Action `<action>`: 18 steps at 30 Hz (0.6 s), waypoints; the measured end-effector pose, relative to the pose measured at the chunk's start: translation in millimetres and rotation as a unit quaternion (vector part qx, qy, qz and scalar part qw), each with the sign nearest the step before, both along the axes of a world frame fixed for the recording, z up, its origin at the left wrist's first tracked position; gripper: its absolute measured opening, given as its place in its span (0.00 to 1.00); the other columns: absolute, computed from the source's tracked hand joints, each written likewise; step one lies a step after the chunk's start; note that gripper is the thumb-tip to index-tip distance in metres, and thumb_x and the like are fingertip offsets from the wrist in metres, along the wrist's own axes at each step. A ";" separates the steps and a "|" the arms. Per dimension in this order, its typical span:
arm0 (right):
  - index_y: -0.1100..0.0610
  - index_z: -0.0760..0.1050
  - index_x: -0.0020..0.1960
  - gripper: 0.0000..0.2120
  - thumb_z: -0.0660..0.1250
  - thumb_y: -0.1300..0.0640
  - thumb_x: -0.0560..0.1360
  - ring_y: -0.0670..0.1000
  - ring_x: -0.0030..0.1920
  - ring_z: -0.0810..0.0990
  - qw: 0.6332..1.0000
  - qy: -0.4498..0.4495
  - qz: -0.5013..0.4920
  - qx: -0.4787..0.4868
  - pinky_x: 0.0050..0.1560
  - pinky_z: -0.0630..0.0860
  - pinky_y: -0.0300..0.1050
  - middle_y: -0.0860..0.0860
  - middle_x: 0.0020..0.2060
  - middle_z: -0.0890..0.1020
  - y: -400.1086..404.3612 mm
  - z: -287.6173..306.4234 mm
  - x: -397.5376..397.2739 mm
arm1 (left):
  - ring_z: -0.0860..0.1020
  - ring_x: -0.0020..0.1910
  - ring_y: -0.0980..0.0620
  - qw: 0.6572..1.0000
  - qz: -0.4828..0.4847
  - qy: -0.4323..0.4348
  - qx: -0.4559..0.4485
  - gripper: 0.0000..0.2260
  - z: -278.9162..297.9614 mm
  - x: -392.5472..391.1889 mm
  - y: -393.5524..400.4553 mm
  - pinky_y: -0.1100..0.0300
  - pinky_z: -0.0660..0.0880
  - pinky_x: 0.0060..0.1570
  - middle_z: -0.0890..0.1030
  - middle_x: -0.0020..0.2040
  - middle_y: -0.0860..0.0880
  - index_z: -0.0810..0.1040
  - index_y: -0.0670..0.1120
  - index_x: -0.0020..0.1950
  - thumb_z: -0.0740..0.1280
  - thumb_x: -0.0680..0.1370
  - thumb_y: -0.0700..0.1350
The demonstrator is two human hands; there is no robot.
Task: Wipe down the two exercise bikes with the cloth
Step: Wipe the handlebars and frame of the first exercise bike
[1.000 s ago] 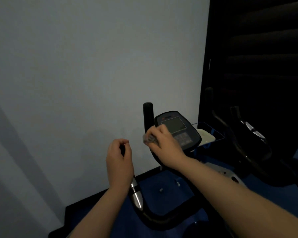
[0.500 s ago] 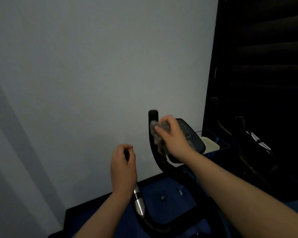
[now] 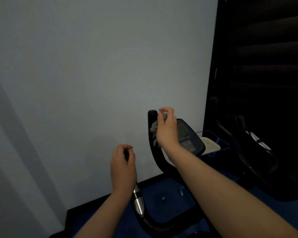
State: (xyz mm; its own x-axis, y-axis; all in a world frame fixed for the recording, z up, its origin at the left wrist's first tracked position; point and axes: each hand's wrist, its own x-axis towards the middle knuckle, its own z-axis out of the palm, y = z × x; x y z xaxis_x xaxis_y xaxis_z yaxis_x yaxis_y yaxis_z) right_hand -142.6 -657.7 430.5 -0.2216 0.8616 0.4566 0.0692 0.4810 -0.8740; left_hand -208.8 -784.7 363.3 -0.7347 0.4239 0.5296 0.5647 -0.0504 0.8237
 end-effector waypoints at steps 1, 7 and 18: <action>0.42 0.66 0.51 0.04 0.53 0.46 0.82 0.50 0.41 0.77 0.999 -0.030 -0.012 0.019 0.40 0.77 0.53 0.48 0.50 0.72 -3.9 -9.3 0.2 | 0.77 0.42 0.50 1.000 -0.002 0.001 -0.001 0.05 -0.3 -0.1 0.1 0.53 0.76 0.43 0.77 0.44 0.50 0.76 0.49 0.48 0.62 0.80 0.41; 0.48 0.63 0.50 0.07 0.53 0.46 0.82 0.53 0.43 0.79 0.999 -0.041 -0.003 -0.023 0.46 0.78 0.58 0.52 0.46 0.78 5.9 -22.0 11.4 | 0.77 0.41 0.51 1.000 -0.001 0.005 0.003 0.05 -1.4 -1.7 -0.3 0.57 0.74 0.42 0.77 0.43 0.51 0.76 0.50 0.48 0.63 0.80 0.41; 0.49 0.62 0.52 0.09 0.63 0.50 0.80 0.49 0.46 0.80 0.996 0.022 0.084 0.004 0.41 0.81 0.50 0.57 0.54 0.76 11.6 -17.7 15.8 | 0.77 0.42 0.51 1.000 -0.005 0.002 0.000 0.05 -1.3 -1.4 -0.3 0.60 0.73 0.41 0.77 0.43 0.50 0.76 0.50 0.48 0.63 0.80 0.41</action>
